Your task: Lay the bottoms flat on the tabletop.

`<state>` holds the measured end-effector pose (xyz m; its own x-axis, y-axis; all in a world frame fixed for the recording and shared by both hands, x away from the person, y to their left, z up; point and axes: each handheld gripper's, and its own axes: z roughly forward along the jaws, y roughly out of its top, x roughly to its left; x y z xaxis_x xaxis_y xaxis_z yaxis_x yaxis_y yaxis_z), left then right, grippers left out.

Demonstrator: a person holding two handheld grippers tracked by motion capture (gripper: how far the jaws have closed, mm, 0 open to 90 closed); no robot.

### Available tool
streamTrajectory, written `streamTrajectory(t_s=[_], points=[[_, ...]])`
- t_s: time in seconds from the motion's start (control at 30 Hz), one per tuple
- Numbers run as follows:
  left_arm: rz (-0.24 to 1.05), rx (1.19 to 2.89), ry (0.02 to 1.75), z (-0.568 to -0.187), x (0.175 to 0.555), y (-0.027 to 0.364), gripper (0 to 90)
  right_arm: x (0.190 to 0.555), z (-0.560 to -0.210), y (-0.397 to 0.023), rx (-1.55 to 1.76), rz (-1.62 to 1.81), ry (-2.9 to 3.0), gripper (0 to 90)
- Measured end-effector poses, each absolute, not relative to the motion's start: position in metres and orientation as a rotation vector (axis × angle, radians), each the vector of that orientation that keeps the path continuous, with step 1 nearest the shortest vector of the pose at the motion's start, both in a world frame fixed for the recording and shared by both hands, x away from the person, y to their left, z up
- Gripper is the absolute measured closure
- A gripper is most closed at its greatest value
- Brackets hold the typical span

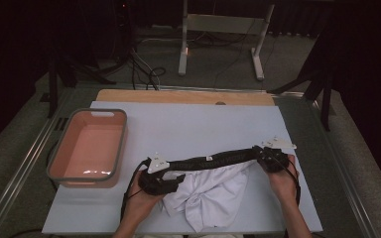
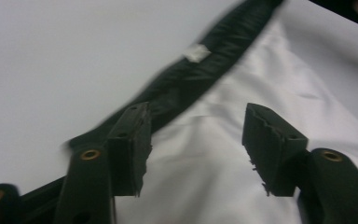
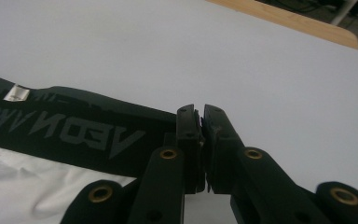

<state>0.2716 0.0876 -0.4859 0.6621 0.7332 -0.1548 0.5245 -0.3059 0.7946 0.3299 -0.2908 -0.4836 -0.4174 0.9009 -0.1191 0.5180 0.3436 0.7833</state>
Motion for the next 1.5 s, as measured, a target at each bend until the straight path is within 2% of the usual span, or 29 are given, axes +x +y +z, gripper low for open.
streamTrajectory(t_s=[0.2,0.47,0.7,0.8,0.9,0.93,1.03,1.1,1.13,1.23,1.33,1.5], points=[[0.384,1.985,1.081,-0.494,0.289,0.094,39.6,0.33,-0.483,-0.296,1.253,0.891,2.035,85.2],[0.316,2.014,1.154,-0.511,0.307,0.09,39.9,0.33,-0.482,-0.304,1.282,0.903,2.015,85.2],[0.343,2.07,1.197,-0.52,0.317,0.085,41.3,0.329,-0.481,-0.303,1.268,0.902,2.02,85.2],[0.309,2.104,1.192,-0.525,0.323,0.081,48.7,0.329,-0.481,-0.302,1.272,0.904,2.02,85.2],[0.312,2.111,1.186,-0.525,0.323,0.077,50.8,0.329,-0.482,-0.303,1.275,0.908,2.02,85.1],[0.266,2.104,1.186,-0.524,0.325,0.077,62.9,0.33,-0.482,-0.303,1.271,0.911,2.023,85.0],[0.254,2.117,1.16,-0.523,0.325,0.075,80.6,0.33,-0.482,-0.303,1.278,0.917,2.027,83.9],[0.262,2.112,1.145,-0.521,0.325,0.075,84.8,0.331,-0.483,-0.303,1.284,0.92,2.025,80.7],[0.273,2.072,1.157,-0.519,0.327,0.077,85.2,0.332,-0.484,-0.305,1.299,0.937,2.026,71.6],[0.281,2.044,1.169,-0.517,0.328,0.08,85.4,0.332,-0.484,-0.305,1.304,0.94,2.026,67.9],[0.332,1.932,1.233,-0.512,0.332,0.087,85.5,0.335,-0.488,-0.308,1.368,0.954,2.034,54.0],[0.368,1.89,1.271,-0.51,0.334,0.092,85.6,0.338,-0.492,-0.31,1.402,0.963,2.045,50.7]])
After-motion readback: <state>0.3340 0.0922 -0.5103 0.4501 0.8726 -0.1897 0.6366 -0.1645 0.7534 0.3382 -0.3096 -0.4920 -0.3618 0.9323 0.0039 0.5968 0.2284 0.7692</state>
